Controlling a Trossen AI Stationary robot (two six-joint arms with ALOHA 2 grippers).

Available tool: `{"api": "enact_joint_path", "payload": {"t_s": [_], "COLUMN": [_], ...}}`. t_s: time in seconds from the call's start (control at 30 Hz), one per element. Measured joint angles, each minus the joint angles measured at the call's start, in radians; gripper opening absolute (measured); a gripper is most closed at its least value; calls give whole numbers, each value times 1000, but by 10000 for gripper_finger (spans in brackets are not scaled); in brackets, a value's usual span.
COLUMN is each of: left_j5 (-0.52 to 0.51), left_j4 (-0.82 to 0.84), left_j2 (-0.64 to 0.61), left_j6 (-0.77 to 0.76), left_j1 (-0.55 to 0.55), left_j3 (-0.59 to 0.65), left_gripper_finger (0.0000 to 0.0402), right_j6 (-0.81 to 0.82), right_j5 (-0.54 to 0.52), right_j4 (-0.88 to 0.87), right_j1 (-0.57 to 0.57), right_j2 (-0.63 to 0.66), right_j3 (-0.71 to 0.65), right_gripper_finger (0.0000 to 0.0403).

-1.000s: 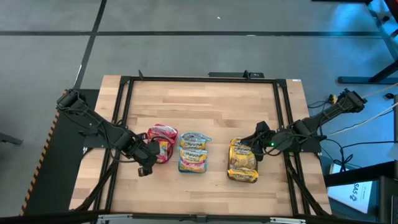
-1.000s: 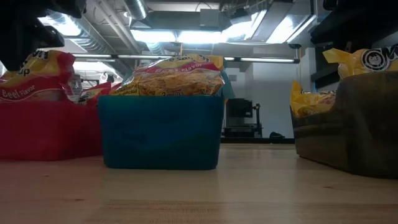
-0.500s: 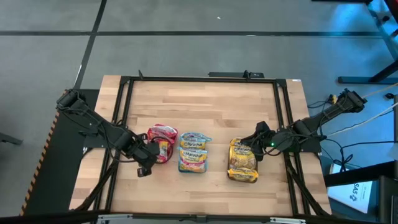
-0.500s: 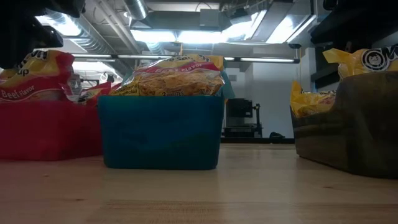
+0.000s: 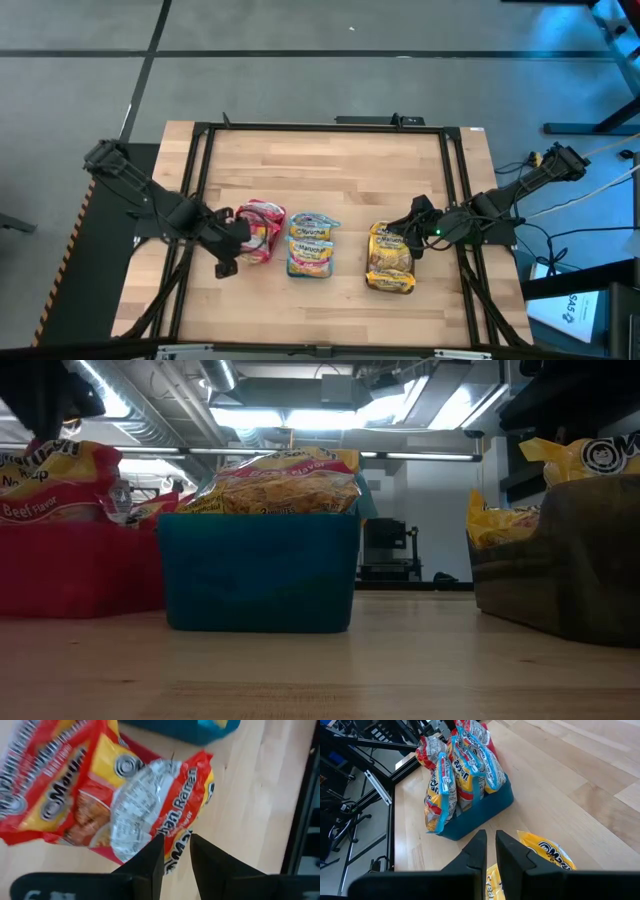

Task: Sort Maruchan noodles
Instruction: Put the red noodle pack into the red bin

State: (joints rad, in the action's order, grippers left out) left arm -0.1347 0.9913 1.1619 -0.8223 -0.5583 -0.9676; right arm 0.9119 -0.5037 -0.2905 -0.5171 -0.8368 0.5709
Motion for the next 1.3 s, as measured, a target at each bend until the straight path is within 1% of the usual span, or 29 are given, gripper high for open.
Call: {"api": "enact_joint_path", "payload": {"t_s": [0.1,0.23,0.37,0.47,0.57,0.63,0.7,0.97,1.3], "left_j5": [-24,-88,-84,-77,-75,-98,-111,-94,-72], "left_j4": [-7,-48,-95,-95,-92,-88,-82,-23,-23], "left_j2": [-32,-46,-12,24,38,38,38,62,134], "left_j6": [18,21,39,71,81,71,60,39,39], "left_j1": [0,0,0,0,0,0,0,4,4], "left_j3": [0,0,0,0,0,0,0,0,-1], "left_gripper_finger": [88,88,83,66,38,17,5,2,2], "right_j6": [1,5,5,7,7,7,7,7,7], "right_j5": [0,0,0,0,0,0,0,0,0], "right_j4": [0,0,2,2,2,2,2,3,4], "right_j1": [0,0,0,0,0,0,0,0,0], "right_j2": [0,0,0,0,0,0,0,0,0], "right_j3": [0,0,0,0,0,0,0,0,0], "right_gripper_finger": [39,39,39,39,39,39,39,39,39]}}
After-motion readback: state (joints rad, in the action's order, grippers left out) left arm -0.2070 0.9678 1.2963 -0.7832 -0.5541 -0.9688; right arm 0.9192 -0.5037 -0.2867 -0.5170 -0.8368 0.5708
